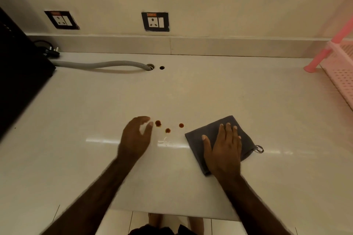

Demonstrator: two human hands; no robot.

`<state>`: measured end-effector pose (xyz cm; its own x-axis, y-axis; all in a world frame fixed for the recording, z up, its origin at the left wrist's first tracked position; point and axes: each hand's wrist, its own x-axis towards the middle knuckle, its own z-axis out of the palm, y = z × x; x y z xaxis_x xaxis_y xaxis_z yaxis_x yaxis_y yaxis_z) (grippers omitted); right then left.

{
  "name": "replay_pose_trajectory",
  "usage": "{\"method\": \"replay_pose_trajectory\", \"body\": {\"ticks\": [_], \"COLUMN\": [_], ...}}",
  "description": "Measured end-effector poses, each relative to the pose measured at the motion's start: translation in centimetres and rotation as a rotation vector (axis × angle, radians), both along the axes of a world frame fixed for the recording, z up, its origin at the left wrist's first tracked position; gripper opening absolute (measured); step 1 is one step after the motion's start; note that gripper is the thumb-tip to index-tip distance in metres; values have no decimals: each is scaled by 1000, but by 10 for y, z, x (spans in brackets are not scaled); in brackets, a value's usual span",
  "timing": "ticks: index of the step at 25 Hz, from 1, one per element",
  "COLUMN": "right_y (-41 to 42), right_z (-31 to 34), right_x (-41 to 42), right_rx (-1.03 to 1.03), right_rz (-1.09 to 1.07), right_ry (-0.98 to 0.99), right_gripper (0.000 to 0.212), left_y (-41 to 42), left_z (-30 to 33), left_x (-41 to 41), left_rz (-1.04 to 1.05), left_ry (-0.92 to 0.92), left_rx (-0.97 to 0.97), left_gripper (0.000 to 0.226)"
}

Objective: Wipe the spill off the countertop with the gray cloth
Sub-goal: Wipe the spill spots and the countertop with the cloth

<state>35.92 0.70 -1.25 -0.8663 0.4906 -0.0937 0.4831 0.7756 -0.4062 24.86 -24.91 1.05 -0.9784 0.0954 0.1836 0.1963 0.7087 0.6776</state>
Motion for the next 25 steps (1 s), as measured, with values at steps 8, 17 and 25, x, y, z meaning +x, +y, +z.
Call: {"method": "replay_pose_trajectory", "body": {"ticks": [8, 17, 25], "right_y": [-33, -6, -60], "right_z": [-12, -18, -22], "right_x": [-27, -25, -19], "right_rx": [143, 198, 177], "right_rz": [179, 246, 484], "right_ry": [-107, -131, -95], "right_gripper": [99, 103, 108], "left_y": [-94, -92, -96], "left_z": [-56, -58, -66], "left_x": [-46, -46, -49], "left_rz": [35, 29, 17], "left_ry": [-169, -119, -115], "left_rx": [-487, -530, -545], "left_gripper": [87, 88, 86]}}
